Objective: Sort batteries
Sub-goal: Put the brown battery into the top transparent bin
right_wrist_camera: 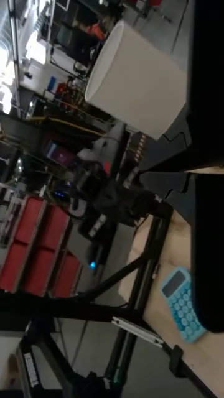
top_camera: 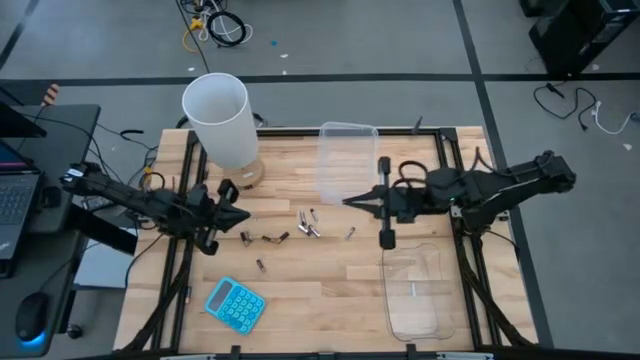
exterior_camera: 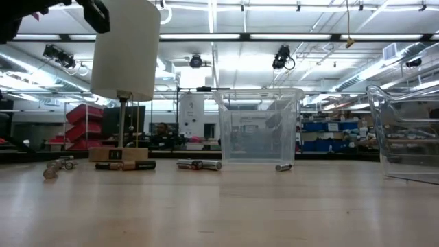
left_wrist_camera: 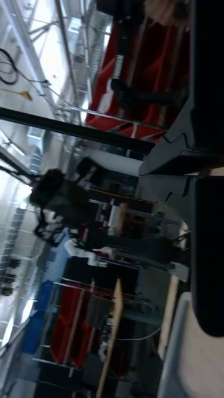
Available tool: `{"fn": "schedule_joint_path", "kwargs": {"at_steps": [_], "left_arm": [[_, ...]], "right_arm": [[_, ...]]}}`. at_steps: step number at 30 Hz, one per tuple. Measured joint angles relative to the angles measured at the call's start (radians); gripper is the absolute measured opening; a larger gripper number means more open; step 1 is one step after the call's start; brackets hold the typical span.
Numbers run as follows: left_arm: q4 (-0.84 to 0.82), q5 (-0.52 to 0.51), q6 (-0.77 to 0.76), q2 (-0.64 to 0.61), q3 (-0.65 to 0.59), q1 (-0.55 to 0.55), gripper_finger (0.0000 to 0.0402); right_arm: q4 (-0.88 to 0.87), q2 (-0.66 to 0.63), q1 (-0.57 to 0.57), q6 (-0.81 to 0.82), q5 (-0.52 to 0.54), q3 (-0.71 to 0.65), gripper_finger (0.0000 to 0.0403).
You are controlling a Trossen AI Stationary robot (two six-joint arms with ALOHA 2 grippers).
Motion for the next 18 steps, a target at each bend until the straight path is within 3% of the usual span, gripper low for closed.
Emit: {"fn": "schedule_joint_path", "kwargs": {"at_steps": [18], "left_arm": [[0.007,-0.026,0.017,-0.045,0.0,0.0,0.0002]], "right_arm": [[-0.017,0.373,-0.002,0.053,-0.001,0.207,0.0]]}}
